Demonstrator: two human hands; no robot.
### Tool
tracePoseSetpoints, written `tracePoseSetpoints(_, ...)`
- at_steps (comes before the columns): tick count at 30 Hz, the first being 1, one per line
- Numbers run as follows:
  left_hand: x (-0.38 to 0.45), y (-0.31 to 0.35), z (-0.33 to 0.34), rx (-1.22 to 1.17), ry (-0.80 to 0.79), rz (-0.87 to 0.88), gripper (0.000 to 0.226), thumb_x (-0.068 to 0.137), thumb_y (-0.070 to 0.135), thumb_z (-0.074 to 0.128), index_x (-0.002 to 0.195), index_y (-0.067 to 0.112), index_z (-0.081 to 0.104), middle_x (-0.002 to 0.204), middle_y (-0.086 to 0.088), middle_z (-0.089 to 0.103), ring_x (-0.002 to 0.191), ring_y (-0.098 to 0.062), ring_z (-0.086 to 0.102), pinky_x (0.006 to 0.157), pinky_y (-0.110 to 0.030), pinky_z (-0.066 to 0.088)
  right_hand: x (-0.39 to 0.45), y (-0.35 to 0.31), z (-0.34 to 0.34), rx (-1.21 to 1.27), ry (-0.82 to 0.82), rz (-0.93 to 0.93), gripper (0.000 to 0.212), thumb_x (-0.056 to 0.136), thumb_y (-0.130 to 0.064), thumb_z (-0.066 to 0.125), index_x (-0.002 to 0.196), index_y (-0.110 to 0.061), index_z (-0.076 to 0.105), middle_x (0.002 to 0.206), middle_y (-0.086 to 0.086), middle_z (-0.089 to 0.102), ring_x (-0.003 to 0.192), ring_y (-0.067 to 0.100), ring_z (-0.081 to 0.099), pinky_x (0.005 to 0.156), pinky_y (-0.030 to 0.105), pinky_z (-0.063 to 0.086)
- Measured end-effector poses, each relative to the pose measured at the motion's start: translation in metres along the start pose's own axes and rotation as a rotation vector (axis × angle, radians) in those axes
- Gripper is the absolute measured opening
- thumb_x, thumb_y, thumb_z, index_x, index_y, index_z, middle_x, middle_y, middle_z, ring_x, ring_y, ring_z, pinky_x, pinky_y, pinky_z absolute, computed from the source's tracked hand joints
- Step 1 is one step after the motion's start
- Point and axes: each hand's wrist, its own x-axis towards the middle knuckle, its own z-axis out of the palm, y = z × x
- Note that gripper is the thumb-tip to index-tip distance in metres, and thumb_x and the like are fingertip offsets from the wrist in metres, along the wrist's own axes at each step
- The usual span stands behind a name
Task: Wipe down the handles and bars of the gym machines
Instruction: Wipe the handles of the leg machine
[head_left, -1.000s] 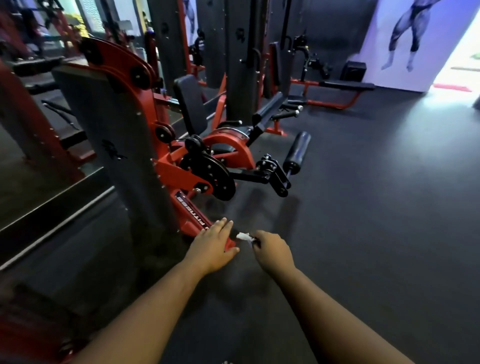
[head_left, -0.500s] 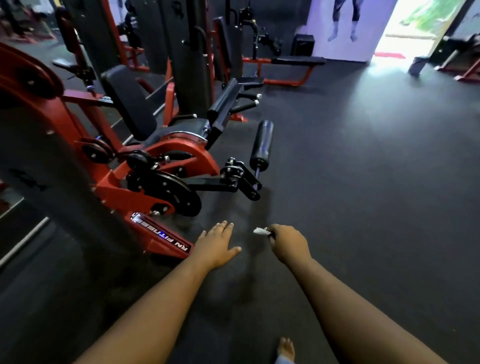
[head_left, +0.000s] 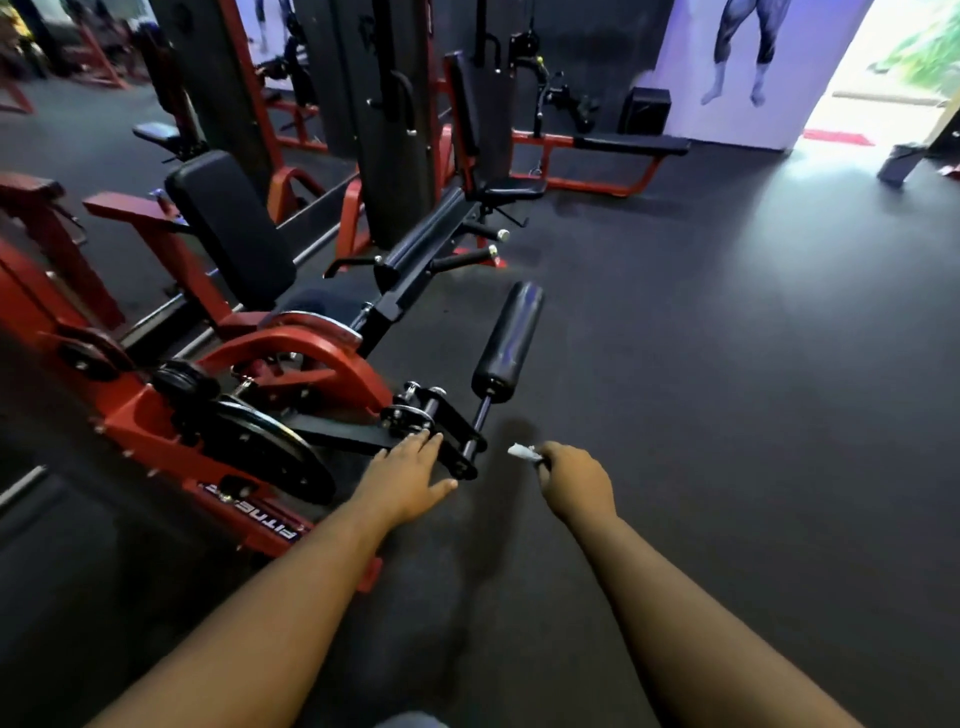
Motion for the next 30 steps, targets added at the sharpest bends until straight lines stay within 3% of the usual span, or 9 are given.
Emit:
tracePoseSetpoints(7, 0.097, 0.008, -0.001, -0.024, -0.002, -0.048, 0.088, 0.096, 0.068, 0.047, 0.164, 0.023, 0.017, 0.172, -0.001, 0.013, 0.157, -0.019, 0.017, 0.124, -0.05, 0.024, 0.104, 0.022, 0.004, 0.0, -0.082, -0.065, 0.03, 0.1, -0.029, 0.05, 0.124, -0.034, 0.066, 0.103, -0.002, 0.071, 0.089, 0.022, 0.064, 0.067, 0.034, 0.051)
tracePoseSetpoints(11, 0.167, 0.003, -0.007, -0.045, 0.008, -0.054, 0.085, 0.099, 0.066, 0.046, 0.165, 0.022, 0.015, 0.172, -0.001, 0.011, 0.158, -0.019, 0.011, 0.126, -0.048, 0.019, 0.175, 0.03, 0.01, -0.028, -0.077, -0.093, 0.031, 0.101, -0.03, 0.05, 0.127, -0.036, 0.065, 0.102, -0.005, 0.07, 0.088, 0.02, 0.063, 0.061, 0.032, 0.043)
tracePoseSetpoints(19, 0.297, -0.009, -0.048, -0.096, 0.003, -0.048, 0.082, 0.101, 0.063, 0.045, 0.165, 0.022, 0.015, 0.173, 0.0, 0.009, 0.158, -0.018, 0.01, 0.125, -0.048, 0.017, 0.309, 0.022, -0.01, -0.065, -0.09, -0.113, 0.03, 0.098, -0.03, 0.049, 0.122, -0.037, 0.065, 0.105, -0.006, 0.072, 0.092, 0.022, 0.066, 0.069, 0.037, 0.054)
tracePoseSetpoints(30, 0.445, -0.02, -0.098, -0.113, 0.141, -0.181, 0.078, 0.102, 0.065, 0.038, 0.164, 0.023, 0.019, 0.173, -0.001, 0.008, 0.159, -0.018, 0.005, 0.127, -0.047, 0.012, 0.496, 0.031, -0.024, 0.203, -0.053, -0.26, 0.032, 0.097, -0.026, 0.056, 0.126, -0.035, 0.066, 0.117, -0.01, 0.071, 0.102, 0.018, 0.067, 0.079, 0.034, 0.052)
